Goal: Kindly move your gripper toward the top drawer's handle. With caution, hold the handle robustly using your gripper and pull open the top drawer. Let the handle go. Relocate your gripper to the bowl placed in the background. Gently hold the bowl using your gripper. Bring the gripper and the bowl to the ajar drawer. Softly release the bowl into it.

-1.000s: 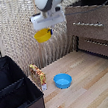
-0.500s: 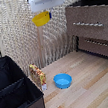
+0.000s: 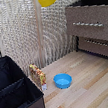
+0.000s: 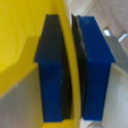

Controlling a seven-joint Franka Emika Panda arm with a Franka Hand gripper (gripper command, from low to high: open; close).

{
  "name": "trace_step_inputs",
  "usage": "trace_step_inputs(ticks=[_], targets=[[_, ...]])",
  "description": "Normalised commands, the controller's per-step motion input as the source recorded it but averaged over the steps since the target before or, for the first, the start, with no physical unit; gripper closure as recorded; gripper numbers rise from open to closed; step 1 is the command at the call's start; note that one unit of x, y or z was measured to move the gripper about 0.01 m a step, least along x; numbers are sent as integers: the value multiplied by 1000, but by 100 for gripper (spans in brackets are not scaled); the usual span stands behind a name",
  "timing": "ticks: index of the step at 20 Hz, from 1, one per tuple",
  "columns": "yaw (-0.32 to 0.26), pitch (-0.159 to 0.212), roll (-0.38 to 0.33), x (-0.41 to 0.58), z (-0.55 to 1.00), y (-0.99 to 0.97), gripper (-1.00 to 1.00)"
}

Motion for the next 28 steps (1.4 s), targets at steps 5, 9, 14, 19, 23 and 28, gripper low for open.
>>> trace_step_inputs(ticks=[5,9,14,19,23,28], targets=[[-52,148,66,-317,757,-899,100],[-68,152,61,-596,557,-816,100],[-156,43,18,-657,217,-602,100],[-131,-6,0,-609,-57,-690,100],[-16,-12,-32,-319,-290,-409,100],[44,61,-15,-157,-321,-11,100]])
